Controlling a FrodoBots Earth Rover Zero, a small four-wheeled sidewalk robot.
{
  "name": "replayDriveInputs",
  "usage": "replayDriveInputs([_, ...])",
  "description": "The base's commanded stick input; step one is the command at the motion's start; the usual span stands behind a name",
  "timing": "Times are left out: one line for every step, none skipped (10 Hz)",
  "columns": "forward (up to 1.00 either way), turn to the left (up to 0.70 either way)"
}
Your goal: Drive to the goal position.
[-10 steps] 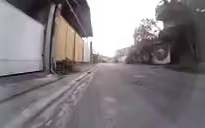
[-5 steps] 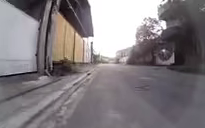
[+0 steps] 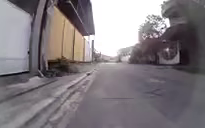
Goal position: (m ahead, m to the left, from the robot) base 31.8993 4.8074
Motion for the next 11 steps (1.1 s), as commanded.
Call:
replayDriveInputs([1.00, -0.40])
replayDriveInputs([1.00, -0.39])
replayDriveInputs([1.00, -0.19])
replayDriveInputs([1.00, 0.00])
replayDriveInputs([1.00, 0.00])
replayDriveInputs([1.00, 0.00])
replayDriveInputs([1.00, 0.00])
replayDriveInputs([1.00, 0.00])
replayDriveInputs([1.00, 0.00])
replayDriveInputs([1.00, 0.00])
replayDriveInputs([1.00, 0.00])
